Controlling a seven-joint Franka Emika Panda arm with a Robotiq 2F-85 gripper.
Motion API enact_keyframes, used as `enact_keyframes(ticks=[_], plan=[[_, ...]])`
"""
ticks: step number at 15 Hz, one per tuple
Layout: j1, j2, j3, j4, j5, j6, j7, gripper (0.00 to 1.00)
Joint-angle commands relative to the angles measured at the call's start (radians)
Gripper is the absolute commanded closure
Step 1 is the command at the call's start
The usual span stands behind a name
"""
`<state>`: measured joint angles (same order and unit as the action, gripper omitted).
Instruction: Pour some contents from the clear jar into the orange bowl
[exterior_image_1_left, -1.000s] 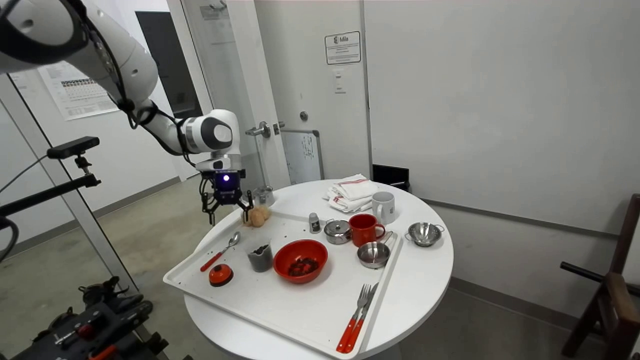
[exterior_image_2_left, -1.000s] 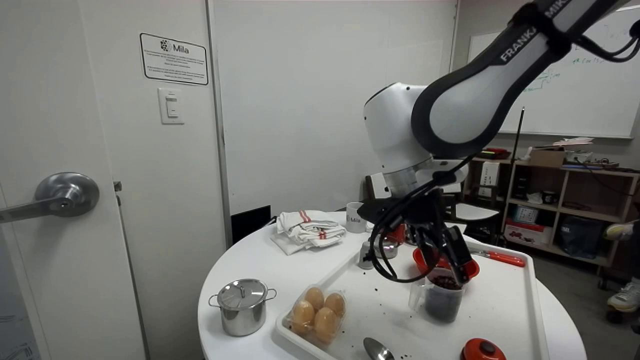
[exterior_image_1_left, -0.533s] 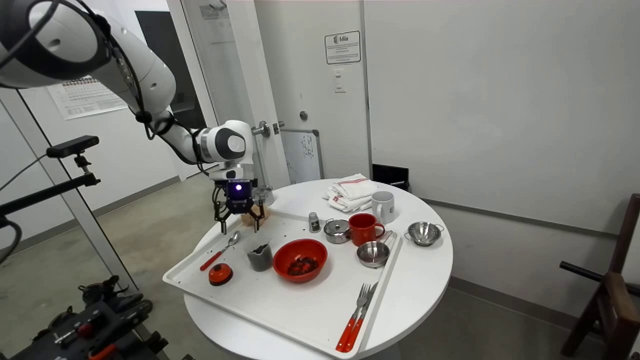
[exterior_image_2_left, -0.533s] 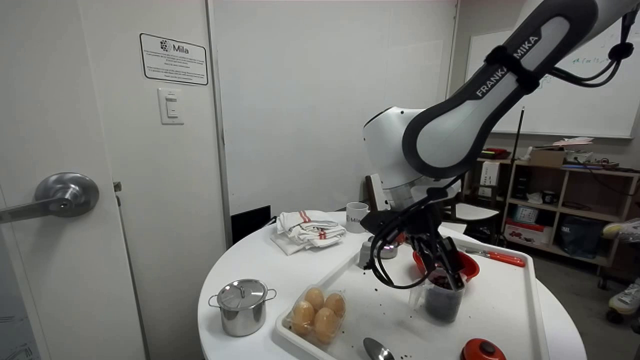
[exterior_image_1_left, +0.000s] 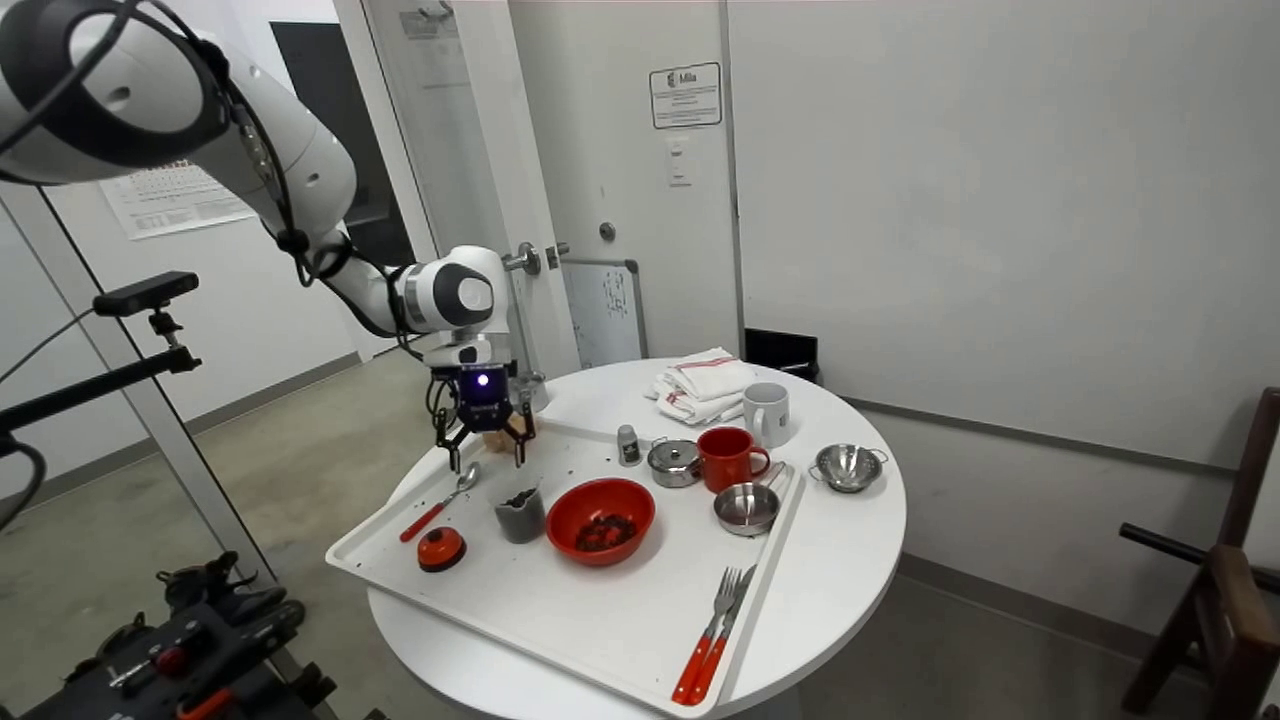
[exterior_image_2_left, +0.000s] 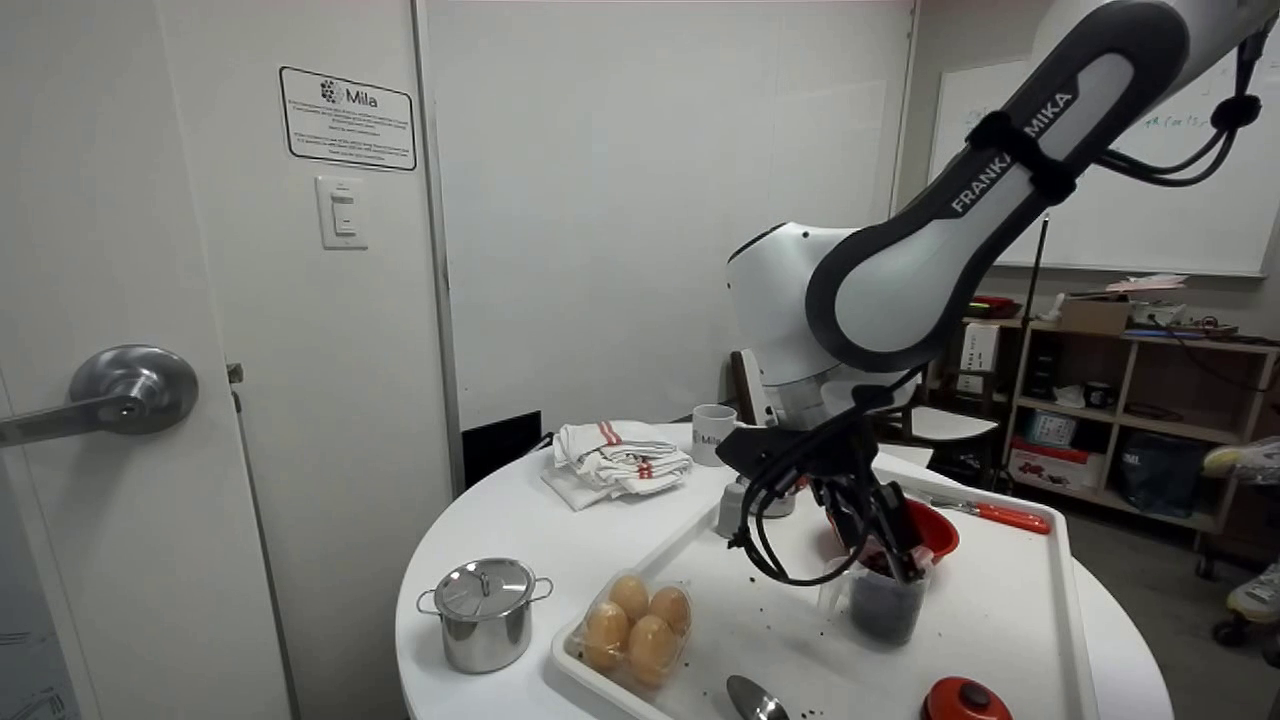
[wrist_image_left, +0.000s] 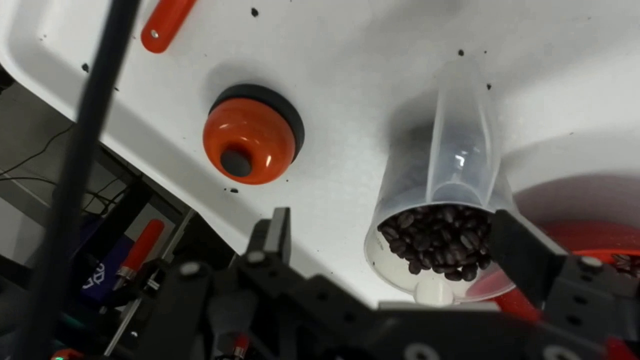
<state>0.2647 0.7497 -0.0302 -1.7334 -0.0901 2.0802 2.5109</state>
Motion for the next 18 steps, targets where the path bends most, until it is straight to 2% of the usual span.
enact_keyframes(ticks=[1,2,4,13,15,18], plan=[[0.003,0.048,0.001,0.048,-0.009,0.018,-0.039,0.0],[0.0,0.056,0.002,0.053,-0.006,0.023,-0.051,0.02],[-0.001,0.066,0.0,0.063,-0.004,0.03,-0.065,0.27],[-0.002,0.078,-0.001,0.071,0.007,0.048,-0.102,0.93],[-0.001,0.073,-0.001,0.067,0.007,0.047,-0.109,0.89],[-0.003,0.061,0.001,0.059,0.012,0.04,-0.116,0.89]])
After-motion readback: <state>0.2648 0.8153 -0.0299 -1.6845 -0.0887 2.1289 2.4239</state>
